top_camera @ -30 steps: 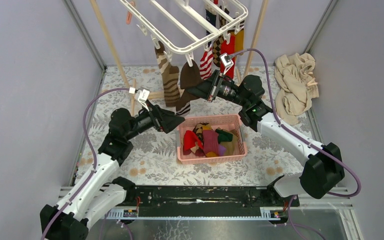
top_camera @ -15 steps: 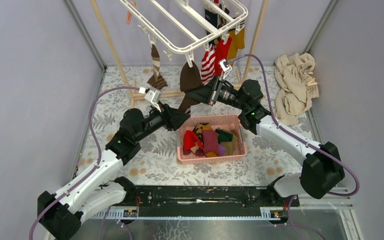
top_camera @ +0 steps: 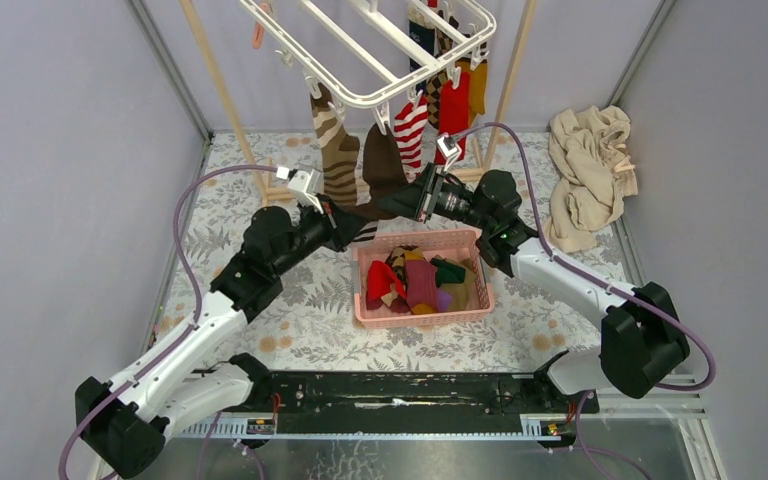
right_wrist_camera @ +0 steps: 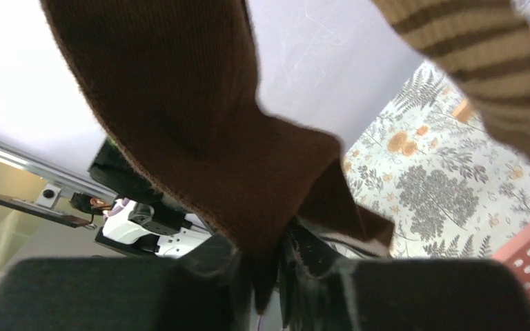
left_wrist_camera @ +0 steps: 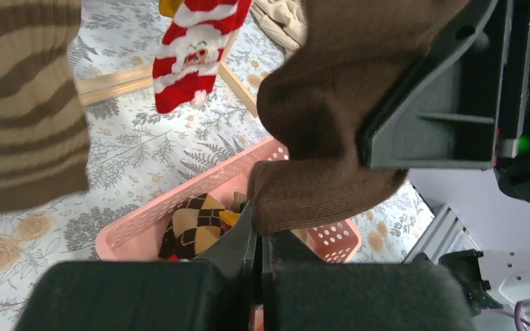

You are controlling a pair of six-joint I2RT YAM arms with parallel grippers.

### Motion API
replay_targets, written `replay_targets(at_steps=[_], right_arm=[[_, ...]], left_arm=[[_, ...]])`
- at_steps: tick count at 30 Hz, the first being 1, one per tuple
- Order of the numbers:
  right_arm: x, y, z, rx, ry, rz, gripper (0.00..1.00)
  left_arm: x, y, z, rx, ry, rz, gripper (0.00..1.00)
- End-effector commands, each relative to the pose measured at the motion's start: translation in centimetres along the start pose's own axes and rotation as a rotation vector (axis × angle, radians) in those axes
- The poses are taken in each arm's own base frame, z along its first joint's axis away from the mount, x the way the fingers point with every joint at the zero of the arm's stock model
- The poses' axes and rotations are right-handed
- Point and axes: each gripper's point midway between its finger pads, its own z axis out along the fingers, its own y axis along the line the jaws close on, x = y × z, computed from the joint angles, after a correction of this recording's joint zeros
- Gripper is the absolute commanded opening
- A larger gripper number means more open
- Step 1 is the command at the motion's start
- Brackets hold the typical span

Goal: Remove the socks clipped to the hanger
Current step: Remove the sock from the hanger.

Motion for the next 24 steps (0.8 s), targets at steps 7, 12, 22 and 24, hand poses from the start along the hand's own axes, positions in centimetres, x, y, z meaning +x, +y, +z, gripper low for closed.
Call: replay_targets(at_steps=[7,12,22,24], right_arm=[[-3.0,0.2,-2.1,0.210,-0.071,-0.292,0.52],[-6.5,1.3,-3.4,0.357,-0.155,-0.467,0.72],[-10.8,5.0,-1.4,0.571,-0.274,-0.861,0.76],[-11.5,4.8,-0.9,0.596,-0.291,-0.888,0.76]], left_arm=[[-3.2,-0.1,-1.4,-0.083,-0.048,0.014,0.00],[-3.6,-0.6,-1.8,-0.069,-0.056,0.010,0.00],[-3.9,-1.3,-2.0,-0.044,-0.052,-0.003,0.00],[-3.9,-1.4,-1.9,-0.041,-0.051,-0.005,0.00]])
